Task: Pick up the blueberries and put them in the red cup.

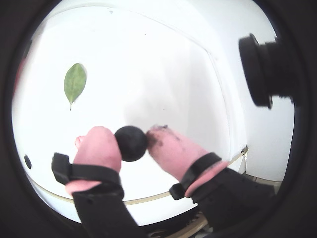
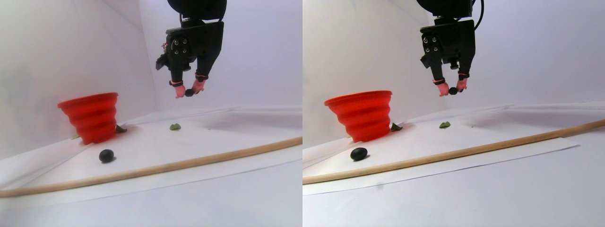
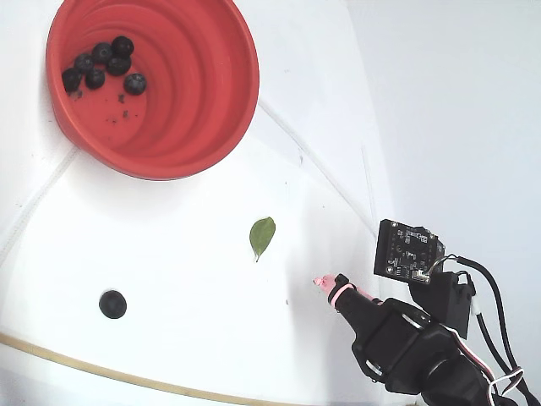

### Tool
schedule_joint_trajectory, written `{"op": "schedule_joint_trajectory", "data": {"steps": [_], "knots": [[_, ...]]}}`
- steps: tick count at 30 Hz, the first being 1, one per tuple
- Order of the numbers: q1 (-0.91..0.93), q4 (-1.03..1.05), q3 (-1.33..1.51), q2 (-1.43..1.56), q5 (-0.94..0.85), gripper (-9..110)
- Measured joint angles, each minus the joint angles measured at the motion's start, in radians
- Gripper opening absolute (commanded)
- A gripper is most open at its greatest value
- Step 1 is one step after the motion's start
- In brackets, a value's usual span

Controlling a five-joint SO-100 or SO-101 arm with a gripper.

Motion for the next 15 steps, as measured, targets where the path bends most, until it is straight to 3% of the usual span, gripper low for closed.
{"op": "schedule_joint_trajectory", "data": {"steps": [15], "knots": [[-0.103,0.074,0.021,0.137,0.000,13]]}}
